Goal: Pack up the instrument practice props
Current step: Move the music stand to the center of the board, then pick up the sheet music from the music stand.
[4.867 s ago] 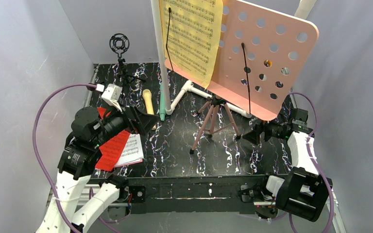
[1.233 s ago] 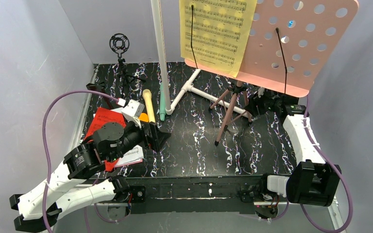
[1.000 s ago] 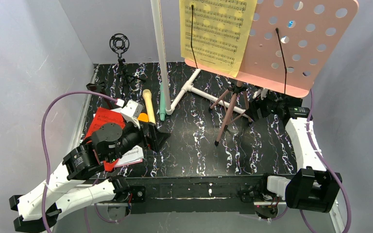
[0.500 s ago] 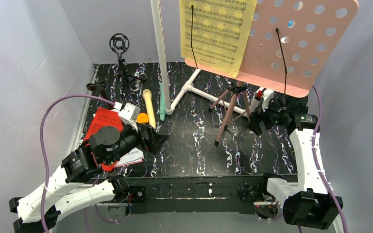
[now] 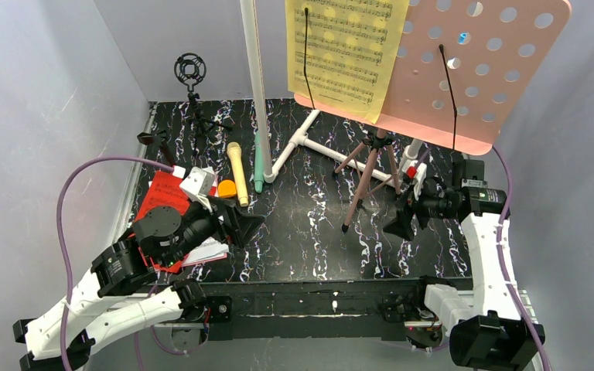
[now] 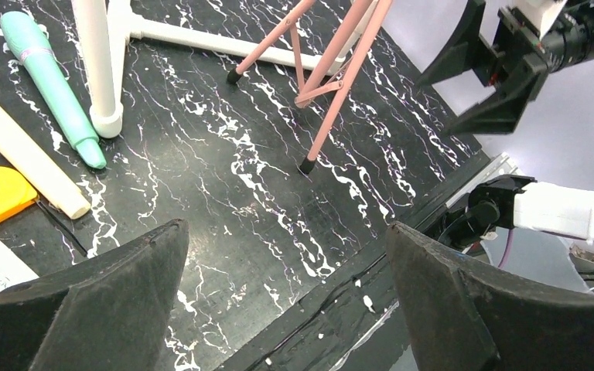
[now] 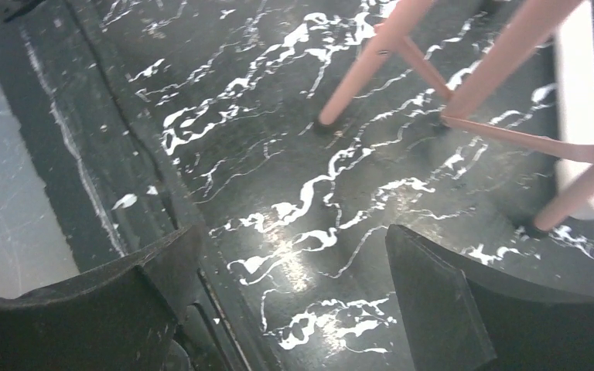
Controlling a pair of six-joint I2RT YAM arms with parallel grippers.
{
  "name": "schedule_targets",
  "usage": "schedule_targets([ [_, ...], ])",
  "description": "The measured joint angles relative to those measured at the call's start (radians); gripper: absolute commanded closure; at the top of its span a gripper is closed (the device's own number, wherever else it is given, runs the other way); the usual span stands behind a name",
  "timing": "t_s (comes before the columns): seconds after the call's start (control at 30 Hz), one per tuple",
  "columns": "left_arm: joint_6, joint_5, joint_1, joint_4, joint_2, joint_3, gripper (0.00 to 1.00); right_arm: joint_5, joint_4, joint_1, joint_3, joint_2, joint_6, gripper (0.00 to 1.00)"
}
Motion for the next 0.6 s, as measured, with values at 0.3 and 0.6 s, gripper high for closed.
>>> schedule_targets([
  [0.3,0.0,0.0,0.0,-0.001,-0.015,0.0,0.02,-0.094,-0.196,0.0,-0.031,-0.077,-0.253,0.02],
  [0.6,-0.001,0.0,0.0,-0.015,-0.032,0.0,0.02,-0.115,-0.306,0.0,-0.036,-0.145,-0.414,0.02],
])
